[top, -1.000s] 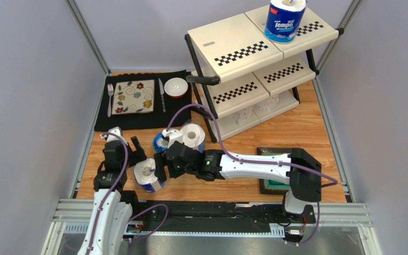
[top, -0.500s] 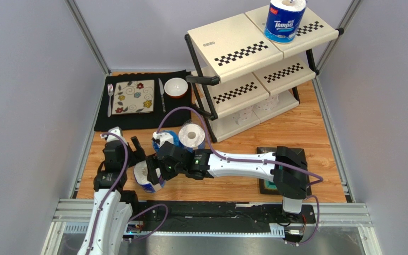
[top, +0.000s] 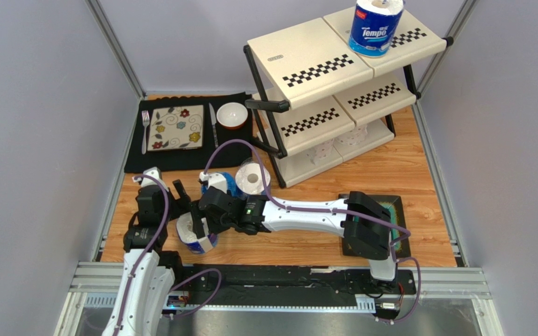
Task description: Place and organize the paper towels onto the shelf
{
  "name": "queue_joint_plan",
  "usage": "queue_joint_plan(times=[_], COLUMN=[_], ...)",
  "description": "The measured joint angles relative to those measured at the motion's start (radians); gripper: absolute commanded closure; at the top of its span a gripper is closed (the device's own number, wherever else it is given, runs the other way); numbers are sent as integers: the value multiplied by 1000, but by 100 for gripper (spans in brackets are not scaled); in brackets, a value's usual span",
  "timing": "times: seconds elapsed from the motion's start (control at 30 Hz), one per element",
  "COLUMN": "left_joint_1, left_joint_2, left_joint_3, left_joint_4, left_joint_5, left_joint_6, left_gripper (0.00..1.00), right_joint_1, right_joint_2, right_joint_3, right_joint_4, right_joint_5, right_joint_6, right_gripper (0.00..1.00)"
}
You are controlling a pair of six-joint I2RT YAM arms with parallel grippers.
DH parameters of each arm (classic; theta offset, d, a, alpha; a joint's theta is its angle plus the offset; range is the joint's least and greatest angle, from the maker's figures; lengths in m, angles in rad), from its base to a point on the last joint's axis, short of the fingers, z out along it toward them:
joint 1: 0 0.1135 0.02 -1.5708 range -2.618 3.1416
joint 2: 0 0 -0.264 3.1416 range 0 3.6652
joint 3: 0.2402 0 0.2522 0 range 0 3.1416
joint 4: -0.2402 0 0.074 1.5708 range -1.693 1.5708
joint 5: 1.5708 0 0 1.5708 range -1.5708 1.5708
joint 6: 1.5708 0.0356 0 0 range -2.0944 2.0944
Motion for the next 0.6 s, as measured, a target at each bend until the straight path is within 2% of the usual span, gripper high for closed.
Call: queue_joint_plan(times=[0.37,0.6], left_joint_1=[0,0], left_joint_2=[-1,-1], left_joint_3=[0,0], left_joint_4=[0,0], left_joint_5=[1,6], left_joint_6=[0,0], left_gripper=[4,4], right_joint_1=[-33,-37], right_joint_2=[55,73], right_joint_3=[30,39], right_joint_4=[-6,-2], right_joint_5=[3,1], right_joint_6=[34,51], right_gripper=[20,26])
